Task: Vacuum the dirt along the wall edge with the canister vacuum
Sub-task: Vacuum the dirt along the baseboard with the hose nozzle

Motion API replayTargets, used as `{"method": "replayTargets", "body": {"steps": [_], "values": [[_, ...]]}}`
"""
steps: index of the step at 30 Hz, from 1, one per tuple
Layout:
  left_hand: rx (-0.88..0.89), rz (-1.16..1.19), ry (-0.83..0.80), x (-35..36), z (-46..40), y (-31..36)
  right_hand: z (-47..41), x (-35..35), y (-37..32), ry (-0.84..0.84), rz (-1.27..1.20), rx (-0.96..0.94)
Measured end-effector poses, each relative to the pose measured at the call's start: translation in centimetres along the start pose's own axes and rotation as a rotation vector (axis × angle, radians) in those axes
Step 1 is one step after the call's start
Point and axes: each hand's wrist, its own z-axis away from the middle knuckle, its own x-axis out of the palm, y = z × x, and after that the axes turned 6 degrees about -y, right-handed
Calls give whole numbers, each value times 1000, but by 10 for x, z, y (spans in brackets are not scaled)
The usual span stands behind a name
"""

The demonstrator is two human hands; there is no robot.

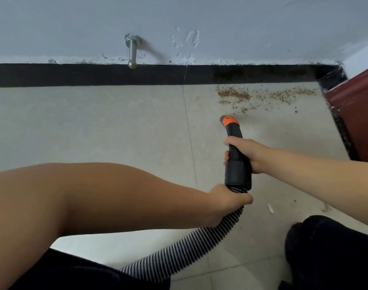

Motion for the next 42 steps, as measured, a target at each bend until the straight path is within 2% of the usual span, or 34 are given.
{"method": "replayTargets", "body": {"steps": [11,15,23,28,31,37,42], "values": [[19,-67,8,104,-42,27,24,-119,10,-56,-46,31],[15,-41,26,119,-48,21,24,-129,17,-98,-32,24],[16,121,214,146,-42,-8,26,-107,28,-250,298,49],[-22,179,217,166,-39,-25,29,-107,45,-304,374,73],[-29,155,248,168,-51,-11,24,-119,36,-267,328,35],[18,-73,367,137,-80,44,-1,-144,-9,-91,23,-81],[5,-76,387,117,-77,52,-5,-125,-27,-144,52,-58]]}}
